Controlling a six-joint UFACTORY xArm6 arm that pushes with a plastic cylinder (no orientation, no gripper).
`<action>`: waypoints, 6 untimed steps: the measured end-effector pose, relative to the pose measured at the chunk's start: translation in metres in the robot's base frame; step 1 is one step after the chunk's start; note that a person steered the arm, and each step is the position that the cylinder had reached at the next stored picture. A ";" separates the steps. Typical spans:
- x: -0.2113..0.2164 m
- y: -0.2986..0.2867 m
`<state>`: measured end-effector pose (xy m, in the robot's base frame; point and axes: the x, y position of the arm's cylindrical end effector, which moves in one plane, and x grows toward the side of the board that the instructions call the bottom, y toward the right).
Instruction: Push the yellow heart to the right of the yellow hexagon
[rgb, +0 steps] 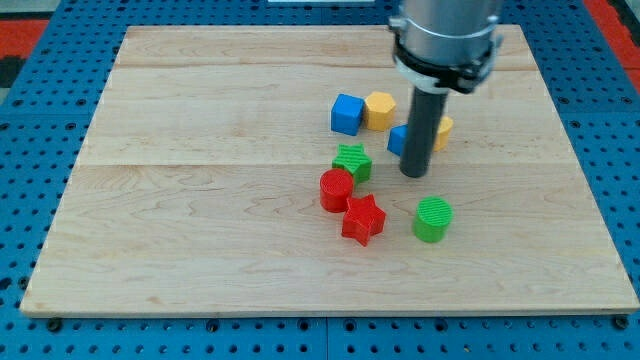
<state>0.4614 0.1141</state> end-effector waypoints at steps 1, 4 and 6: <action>-0.015 0.016; -0.026 0.037; -0.018 0.025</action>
